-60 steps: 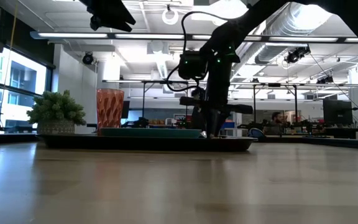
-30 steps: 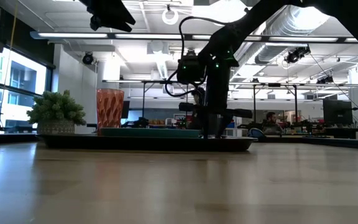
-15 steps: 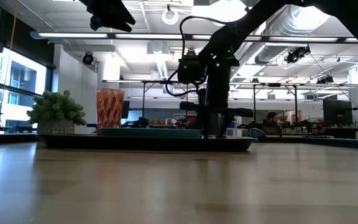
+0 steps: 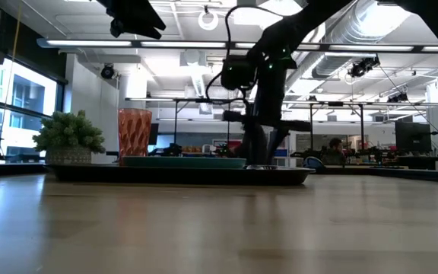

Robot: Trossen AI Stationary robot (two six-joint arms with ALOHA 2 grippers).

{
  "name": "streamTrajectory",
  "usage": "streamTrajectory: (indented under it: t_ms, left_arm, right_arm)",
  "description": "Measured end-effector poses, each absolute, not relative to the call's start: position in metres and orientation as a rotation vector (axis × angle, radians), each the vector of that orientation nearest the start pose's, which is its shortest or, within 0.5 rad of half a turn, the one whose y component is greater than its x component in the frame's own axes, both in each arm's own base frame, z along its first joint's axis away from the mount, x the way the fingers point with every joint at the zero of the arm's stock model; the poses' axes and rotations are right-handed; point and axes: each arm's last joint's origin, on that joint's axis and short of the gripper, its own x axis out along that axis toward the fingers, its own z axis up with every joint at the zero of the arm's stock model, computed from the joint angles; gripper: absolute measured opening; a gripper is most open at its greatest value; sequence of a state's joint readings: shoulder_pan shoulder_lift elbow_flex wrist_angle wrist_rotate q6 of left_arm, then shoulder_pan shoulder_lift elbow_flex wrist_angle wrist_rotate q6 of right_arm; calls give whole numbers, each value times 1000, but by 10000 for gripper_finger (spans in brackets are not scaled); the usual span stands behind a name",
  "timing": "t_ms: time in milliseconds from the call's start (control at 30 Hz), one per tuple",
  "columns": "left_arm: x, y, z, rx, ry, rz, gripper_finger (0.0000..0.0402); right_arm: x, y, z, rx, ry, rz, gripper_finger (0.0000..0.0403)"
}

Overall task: Pick and place plate/cup/fork/spoon on tray
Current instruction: Adjust the black tray

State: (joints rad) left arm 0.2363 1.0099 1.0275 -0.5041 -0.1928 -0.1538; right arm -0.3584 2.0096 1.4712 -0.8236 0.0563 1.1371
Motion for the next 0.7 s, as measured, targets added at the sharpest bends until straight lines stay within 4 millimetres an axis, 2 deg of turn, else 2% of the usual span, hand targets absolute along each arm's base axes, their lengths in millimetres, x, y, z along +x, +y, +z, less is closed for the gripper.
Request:
streamTrajectory:
  t_ms: [133,467,700]
  left_arm:
    - [201,54,346,-159,457,457,156]
    - [201,54,346,-158,456,457,156]
    - [201,54,347,-134,460,452,156]
  right_arm:
    - [362,-138,189,1099,1019,-1071,124]
    - [330,-133,230,954,1057,-1175,124]
    - [313,-142,256,924,1006,-1135,124]
